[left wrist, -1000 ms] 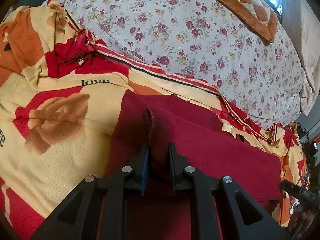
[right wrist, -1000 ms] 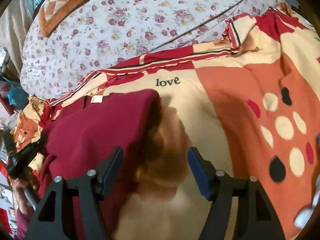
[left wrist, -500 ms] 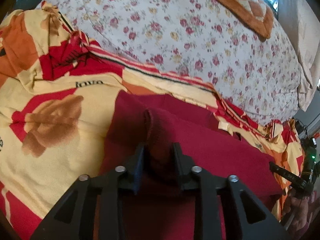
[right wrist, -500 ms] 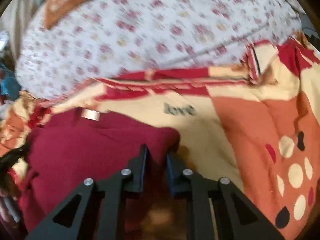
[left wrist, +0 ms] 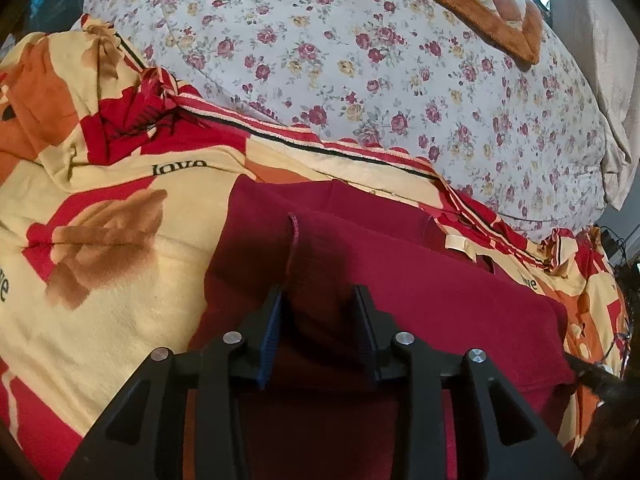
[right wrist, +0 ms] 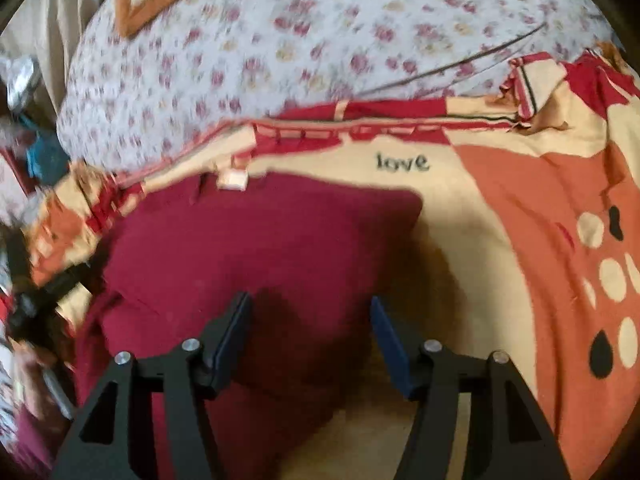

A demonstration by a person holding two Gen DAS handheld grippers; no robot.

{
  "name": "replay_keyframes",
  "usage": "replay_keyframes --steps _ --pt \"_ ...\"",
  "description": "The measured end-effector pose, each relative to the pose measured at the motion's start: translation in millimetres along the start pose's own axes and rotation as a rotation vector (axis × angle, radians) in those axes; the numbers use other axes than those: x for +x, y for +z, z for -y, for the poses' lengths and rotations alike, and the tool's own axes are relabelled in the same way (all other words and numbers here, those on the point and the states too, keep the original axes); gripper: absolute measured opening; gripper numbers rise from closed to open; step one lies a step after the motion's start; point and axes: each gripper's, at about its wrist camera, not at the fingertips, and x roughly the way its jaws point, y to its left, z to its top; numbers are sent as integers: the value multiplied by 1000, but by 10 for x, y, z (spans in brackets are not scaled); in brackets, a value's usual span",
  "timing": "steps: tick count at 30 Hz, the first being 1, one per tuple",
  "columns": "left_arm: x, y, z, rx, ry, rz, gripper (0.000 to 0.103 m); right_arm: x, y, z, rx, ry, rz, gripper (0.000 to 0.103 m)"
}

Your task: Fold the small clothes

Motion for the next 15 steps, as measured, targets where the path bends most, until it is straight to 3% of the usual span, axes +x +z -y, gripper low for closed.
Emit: replay_keyframes --steps 1,5,11,13,15 --pt "-3 -6 5 4 2 4 14 30 -34 -16 -26 -19 2 57" --pt "19 -6 18 12 -1 5 19 -47 -69 -41 -103 -72 32 16" --pt "36 -27 71 39 7 11 24 -12 -88 106 -59 -41 18 16" --pt "39 -34 66 36 4 13 25 -22 -66 136 -31 -16 20 24" --pt "42 -37 65 36 4 13 26 -12 -41 200 5 24 19 46"
